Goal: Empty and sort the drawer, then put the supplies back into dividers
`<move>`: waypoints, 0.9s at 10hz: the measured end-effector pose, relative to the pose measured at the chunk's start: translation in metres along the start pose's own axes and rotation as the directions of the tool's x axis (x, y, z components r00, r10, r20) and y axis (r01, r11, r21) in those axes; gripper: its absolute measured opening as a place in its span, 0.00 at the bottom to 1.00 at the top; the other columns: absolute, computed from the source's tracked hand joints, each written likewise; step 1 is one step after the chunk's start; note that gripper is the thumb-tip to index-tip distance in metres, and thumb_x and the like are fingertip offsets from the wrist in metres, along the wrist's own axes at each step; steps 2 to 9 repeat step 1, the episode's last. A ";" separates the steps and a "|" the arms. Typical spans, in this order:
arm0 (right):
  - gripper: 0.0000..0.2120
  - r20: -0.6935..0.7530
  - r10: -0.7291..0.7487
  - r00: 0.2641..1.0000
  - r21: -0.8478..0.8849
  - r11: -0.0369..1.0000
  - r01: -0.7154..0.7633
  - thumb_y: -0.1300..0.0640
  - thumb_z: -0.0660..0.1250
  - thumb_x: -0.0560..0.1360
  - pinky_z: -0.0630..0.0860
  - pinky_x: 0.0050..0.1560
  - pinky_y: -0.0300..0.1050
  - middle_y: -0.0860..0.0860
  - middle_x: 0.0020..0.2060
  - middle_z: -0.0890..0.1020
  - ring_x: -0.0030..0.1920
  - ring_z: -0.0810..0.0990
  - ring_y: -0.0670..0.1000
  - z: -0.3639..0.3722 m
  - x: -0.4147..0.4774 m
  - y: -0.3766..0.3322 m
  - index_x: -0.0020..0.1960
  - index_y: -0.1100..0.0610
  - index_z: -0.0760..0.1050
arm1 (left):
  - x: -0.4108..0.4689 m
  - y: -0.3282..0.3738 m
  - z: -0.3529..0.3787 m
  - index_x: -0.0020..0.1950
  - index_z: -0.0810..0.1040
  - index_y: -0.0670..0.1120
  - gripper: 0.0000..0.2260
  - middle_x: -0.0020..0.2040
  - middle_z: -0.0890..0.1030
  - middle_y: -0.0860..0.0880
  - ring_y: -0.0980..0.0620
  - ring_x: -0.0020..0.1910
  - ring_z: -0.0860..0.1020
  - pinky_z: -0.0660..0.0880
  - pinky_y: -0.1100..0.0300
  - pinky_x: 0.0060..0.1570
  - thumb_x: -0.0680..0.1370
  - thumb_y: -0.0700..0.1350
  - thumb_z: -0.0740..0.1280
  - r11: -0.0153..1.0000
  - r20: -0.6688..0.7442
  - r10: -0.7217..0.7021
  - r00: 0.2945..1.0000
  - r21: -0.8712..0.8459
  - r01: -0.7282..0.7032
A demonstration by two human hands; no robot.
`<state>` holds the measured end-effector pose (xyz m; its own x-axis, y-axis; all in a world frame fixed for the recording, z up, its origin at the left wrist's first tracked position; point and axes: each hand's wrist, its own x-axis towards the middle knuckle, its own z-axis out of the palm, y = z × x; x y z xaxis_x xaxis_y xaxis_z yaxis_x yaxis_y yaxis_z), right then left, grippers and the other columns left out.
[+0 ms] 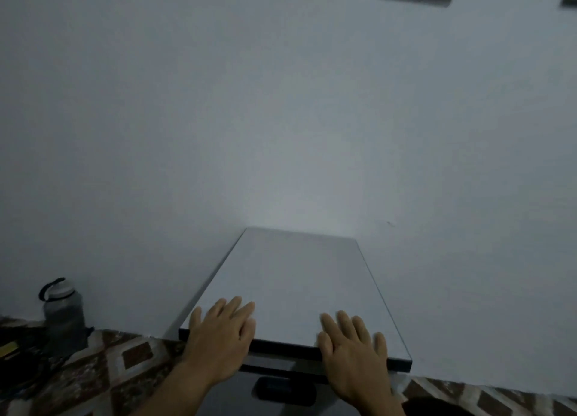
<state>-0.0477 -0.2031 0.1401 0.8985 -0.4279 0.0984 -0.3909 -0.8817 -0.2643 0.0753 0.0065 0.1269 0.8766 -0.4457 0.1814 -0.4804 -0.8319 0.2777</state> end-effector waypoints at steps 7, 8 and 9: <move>0.24 0.013 0.044 0.999 -0.035 0.998 -0.044 0.41 0.42 0.83 0.40 0.76 0.60 0.42 0.80 0.45 0.80 0.43 0.49 -0.005 0.001 -0.008 0.78 0.35 0.45 | 0.001 0.004 -0.004 0.80 0.54 0.62 0.22 0.81 0.51 0.59 0.53 0.80 0.49 0.44 0.40 0.76 0.84 0.58 0.45 1.000 0.021 -0.014 1.000 -0.005 0.015; 0.24 0.013 0.044 0.999 -0.035 0.998 -0.044 0.41 0.42 0.83 0.40 0.76 0.60 0.42 0.80 0.45 0.80 0.43 0.49 -0.005 0.001 -0.008 0.78 0.35 0.45 | 0.001 0.004 -0.004 0.80 0.54 0.62 0.22 0.81 0.51 0.59 0.53 0.80 0.49 0.44 0.40 0.76 0.84 0.58 0.45 1.000 0.021 -0.014 1.000 -0.005 0.015; 0.24 0.013 0.044 0.999 -0.035 0.998 -0.044 0.41 0.42 0.83 0.40 0.76 0.60 0.42 0.80 0.45 0.80 0.43 0.49 -0.005 0.001 -0.008 0.78 0.35 0.45 | 0.001 0.004 -0.004 0.80 0.54 0.62 0.22 0.81 0.51 0.59 0.53 0.80 0.49 0.44 0.40 0.76 0.84 0.58 0.45 1.000 0.021 -0.014 1.000 -0.005 0.015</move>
